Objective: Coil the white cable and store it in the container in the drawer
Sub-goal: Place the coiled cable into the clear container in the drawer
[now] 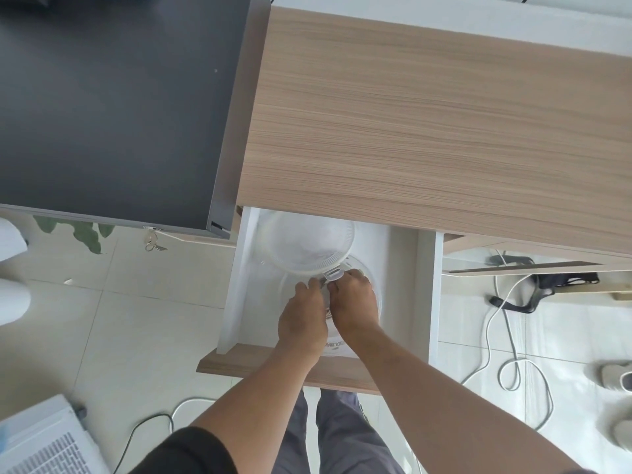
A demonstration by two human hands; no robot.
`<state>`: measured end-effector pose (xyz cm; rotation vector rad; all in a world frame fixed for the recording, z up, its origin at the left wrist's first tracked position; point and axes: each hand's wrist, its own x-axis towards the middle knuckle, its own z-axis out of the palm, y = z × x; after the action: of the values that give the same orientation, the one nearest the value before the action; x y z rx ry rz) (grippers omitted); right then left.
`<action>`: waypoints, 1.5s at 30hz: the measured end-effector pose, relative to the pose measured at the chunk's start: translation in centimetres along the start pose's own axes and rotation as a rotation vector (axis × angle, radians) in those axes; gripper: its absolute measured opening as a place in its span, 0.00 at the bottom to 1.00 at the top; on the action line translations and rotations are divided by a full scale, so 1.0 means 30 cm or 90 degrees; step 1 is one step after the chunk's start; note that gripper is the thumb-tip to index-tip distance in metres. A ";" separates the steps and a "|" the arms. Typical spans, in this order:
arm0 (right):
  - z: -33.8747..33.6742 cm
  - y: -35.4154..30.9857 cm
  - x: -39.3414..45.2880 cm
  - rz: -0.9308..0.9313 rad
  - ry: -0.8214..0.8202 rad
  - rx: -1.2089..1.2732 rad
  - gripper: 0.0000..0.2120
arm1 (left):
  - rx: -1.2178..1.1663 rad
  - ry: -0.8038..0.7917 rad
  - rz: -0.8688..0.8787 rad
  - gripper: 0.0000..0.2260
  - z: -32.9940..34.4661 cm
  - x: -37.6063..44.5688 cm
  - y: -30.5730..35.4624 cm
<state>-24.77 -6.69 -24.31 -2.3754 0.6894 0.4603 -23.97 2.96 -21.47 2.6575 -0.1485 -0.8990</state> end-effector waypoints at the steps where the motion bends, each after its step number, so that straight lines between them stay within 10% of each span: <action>1: -0.001 -0.001 -0.001 -0.003 -0.001 -0.003 0.07 | 0.014 -0.003 0.005 0.15 -0.001 -0.001 0.002; 32: -0.127 0.021 -0.090 0.055 0.018 0.116 0.12 | 0.033 0.093 0.118 0.06 -0.036 -0.086 -0.040; 45: -0.119 -0.026 -0.057 0.110 -0.135 -0.053 0.08 | 0.161 0.003 0.135 0.09 0.033 -0.047 -0.024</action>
<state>-25.17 -7.84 -20.46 -2.3094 0.7922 0.8161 -25.71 3.66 -21.64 2.8023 -0.5669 -0.8528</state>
